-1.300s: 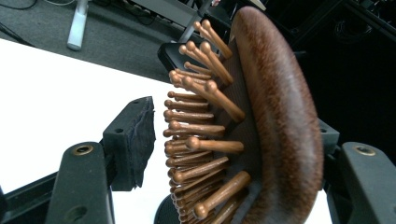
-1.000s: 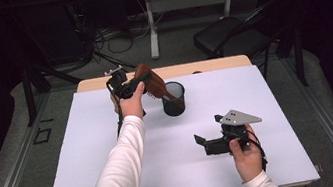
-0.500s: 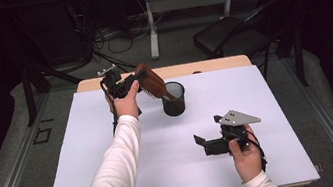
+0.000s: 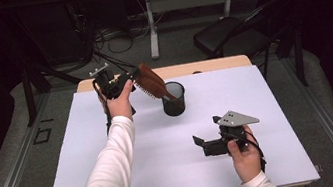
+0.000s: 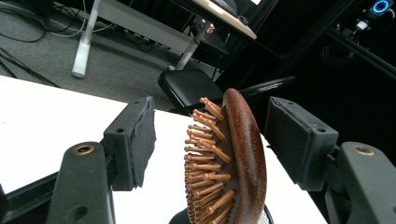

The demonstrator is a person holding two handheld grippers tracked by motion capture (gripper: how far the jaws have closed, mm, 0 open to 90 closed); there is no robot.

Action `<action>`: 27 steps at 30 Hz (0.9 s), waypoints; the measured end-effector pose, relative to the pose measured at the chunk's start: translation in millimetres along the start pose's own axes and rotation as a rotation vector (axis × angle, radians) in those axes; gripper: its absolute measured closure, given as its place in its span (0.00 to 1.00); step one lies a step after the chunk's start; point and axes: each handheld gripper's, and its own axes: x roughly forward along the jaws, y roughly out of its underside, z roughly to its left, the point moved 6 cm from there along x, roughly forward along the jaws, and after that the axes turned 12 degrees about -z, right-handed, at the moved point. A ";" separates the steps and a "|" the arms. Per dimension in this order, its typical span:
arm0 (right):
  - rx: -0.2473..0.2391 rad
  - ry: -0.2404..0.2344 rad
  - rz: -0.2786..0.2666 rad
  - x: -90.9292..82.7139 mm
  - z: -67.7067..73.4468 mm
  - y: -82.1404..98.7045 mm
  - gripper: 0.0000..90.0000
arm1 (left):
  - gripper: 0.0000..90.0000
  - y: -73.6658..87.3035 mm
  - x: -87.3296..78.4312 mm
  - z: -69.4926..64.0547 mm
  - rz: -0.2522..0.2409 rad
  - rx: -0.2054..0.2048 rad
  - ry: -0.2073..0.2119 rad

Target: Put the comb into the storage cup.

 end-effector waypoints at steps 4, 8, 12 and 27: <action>0.001 0.000 -0.002 -0.1 0.1 -0.1 0.03 | 0.39 -3.3 -3.1 2.0 0.000 -0.001 -0.008; 0.001 0.001 -0.001 0.0 0.3 0.1 0.03 | 0.40 -5.5 -6.3 4.2 0.011 -0.010 -0.011; -0.002 0.001 0.000 0.2 0.4 0.3 0.03 | 0.41 -7.8 -9.2 8.0 0.011 0.006 -0.031; -0.003 0.000 0.000 0.1 0.8 0.3 0.03 | 0.42 -13.6 -19.1 11.9 -0.002 -0.002 -0.015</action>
